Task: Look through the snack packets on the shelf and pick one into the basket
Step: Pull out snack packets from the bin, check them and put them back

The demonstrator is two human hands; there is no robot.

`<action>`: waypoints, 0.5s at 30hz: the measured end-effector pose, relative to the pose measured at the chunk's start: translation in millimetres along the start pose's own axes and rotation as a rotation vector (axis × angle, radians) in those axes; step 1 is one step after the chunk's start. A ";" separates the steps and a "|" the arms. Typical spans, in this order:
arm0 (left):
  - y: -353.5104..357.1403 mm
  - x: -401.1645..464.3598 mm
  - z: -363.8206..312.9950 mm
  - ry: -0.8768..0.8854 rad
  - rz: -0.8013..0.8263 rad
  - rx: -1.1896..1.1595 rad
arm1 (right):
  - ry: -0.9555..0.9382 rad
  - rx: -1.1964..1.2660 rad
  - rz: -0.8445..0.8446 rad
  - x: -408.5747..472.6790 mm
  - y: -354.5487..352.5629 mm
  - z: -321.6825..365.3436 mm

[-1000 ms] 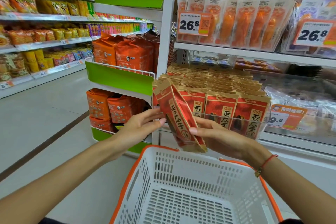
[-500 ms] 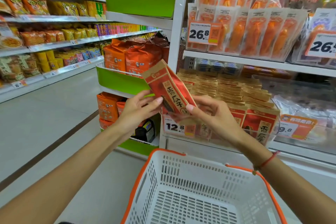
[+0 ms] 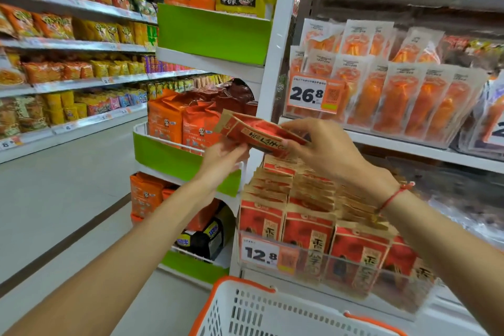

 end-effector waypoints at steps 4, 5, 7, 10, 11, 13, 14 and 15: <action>-1.3 15.4 18.4 -0.046 0.010 0.030 | 0.055 -0.002 0.128 12.6 30.8 -25.1; -1.9 17.1 20.5 -0.043 0.006 0.028 | 0.077 0.020 0.140 14.4 36.4 -30.3; -3.7 21.3 23.0 -0.024 -0.004 0.034 | 0.123 0.079 0.161 17.7 47.2 -40.0; -9.5 27.3 21.8 0.025 -0.065 0.067 | 0.193 0.144 0.218 18.4 64.6 -51.6; -11.7 30.1 20.3 0.042 -0.095 0.092 | 0.220 0.164 0.239 17.8 69.5 -55.6; -14.5 36.0 16.1 0.088 -0.135 0.183 | 0.271 0.213 0.278 17.2 74.9 -63.5; -15.0 39.1 12.7 0.121 -0.142 0.239 | 0.292 0.230 0.303 17.1 76.3 -66.8; -14.5 41.5 7.5 0.162 -0.142 0.297 | 0.306 0.236 0.330 17.0 77.3 -69.7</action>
Point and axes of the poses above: each hand's wrist, its own x-axis towards the middle knuckle, its own y-axis out of the palm, z = x × y, the point moved 8 cm from there along x, towards the middle knuckle
